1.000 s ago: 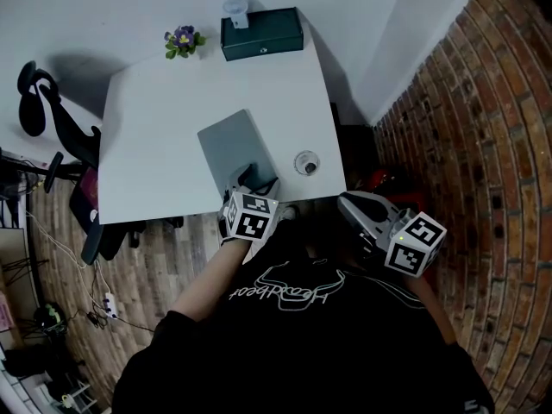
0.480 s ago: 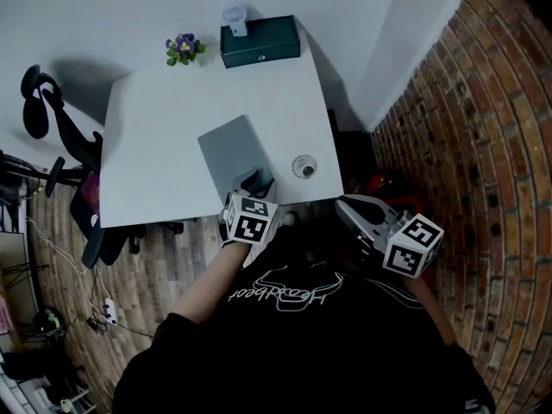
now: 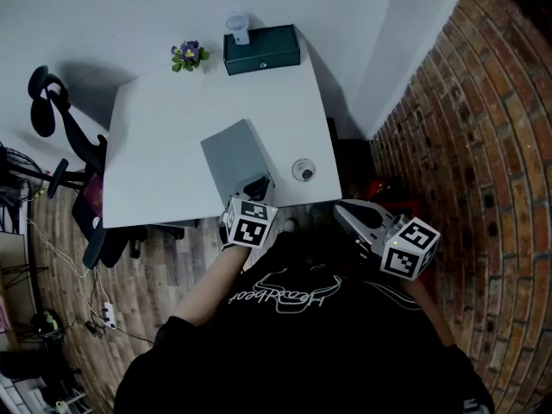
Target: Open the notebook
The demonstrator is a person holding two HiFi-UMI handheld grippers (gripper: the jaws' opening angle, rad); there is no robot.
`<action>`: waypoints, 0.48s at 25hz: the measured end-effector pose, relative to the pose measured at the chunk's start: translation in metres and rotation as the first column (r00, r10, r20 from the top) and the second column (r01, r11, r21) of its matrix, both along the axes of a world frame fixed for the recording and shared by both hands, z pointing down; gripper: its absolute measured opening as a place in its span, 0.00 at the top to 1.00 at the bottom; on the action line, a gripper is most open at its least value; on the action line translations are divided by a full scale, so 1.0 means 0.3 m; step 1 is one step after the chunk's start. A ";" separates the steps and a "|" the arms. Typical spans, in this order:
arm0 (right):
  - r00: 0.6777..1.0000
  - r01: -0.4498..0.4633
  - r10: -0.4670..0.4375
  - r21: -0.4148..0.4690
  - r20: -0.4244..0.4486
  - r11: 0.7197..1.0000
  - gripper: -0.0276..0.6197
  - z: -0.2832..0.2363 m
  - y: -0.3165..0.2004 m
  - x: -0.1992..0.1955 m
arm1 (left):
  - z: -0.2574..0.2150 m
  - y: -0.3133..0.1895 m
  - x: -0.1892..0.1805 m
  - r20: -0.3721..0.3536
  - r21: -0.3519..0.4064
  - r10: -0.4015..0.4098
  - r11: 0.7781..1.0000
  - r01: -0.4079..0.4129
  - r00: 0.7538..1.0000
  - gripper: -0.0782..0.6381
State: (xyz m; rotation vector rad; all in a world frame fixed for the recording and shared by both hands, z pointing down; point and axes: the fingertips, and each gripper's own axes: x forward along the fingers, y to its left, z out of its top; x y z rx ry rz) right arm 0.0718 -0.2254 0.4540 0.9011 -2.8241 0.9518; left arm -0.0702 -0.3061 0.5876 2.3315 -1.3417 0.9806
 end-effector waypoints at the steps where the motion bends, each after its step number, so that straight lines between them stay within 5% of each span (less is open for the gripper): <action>1: 1.000 0.001 -0.001 0.003 0.001 1.000 0.95 -0.004 0.003 0.000 | -0.007 0.002 -0.003 -0.002 0.003 -0.003 1.000 0.003 1.000 0.81; 12: 1.000 0.024 -0.025 0.037 0.018 0.999 0.95 -0.044 0.033 -0.014 | -0.104 0.017 -0.040 0.004 0.065 -0.043 0.997 0.042 0.999 0.82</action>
